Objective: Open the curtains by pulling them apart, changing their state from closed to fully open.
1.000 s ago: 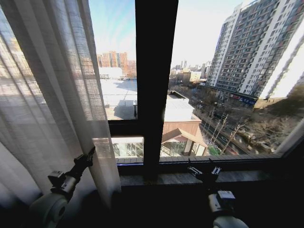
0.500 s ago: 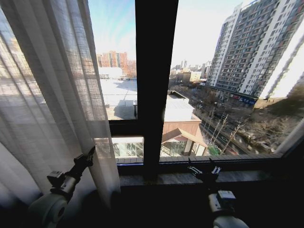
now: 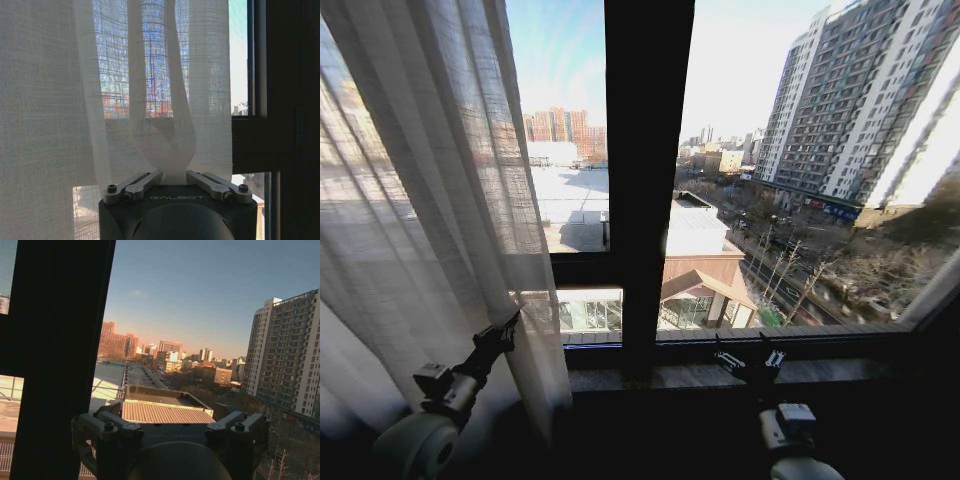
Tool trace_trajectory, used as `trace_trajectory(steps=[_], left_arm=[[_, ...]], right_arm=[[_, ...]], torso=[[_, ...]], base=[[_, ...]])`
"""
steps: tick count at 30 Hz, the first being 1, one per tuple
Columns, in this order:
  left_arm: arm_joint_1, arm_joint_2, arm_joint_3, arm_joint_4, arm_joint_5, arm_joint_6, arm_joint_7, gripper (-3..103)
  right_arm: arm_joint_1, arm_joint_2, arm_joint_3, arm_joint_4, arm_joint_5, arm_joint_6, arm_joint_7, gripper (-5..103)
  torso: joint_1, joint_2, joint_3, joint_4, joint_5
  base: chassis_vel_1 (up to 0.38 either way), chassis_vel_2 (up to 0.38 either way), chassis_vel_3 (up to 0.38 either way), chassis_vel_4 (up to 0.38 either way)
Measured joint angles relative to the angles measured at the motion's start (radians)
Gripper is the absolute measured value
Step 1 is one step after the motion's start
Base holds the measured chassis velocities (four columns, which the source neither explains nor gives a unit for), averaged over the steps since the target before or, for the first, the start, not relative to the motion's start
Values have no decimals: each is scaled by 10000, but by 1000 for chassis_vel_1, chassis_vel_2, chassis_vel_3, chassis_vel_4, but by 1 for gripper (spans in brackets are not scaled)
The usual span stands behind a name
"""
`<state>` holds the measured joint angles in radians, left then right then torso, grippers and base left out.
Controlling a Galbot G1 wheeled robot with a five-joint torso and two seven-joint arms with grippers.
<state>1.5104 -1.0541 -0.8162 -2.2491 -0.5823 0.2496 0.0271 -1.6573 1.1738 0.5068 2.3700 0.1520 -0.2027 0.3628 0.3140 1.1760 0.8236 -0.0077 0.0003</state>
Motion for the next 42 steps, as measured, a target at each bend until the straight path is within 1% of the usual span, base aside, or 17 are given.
trace_trajectory(steps=[5,14,25,29,32,42], left_arm=[[101,-15,-88,-83,0,-6,-9,0],[168,-35,-138,-173,0,-23,-19,0],[268,-76,-213,-284,4,-36,-24,0],[320,-118,-256,-320,8,-41,-25,0],[383,-159,-284,-407,12,-43,-28,0],[473,-290,-292,-506,51,-46,-30,0]], right_arm=[[1,7,-34,23,-21,1,-6,100],[-9,-55,-45,68,-23,1,-10,100],[10,-64,-66,68,-15,4,-11,100],[10,-79,-72,68,-13,3,-14,100],[10,-90,-72,68,-10,3,-16,100],[-1,-109,-69,95,4,3,-17,100]], torso=[[-1,0,0,0,1],[0,1,0,0,-5],[-1,1,-1,-2,3],[-1,1,-1,1,-5],[-1,1,0,1,0],[0,1,0,0,0]], base=[[107,126,-111,-131],[239,230,-231,-242],[337,325,-329,-324],[356,350,-335,-335],[373,385,-358,-387],[362,360,-355,-365]])
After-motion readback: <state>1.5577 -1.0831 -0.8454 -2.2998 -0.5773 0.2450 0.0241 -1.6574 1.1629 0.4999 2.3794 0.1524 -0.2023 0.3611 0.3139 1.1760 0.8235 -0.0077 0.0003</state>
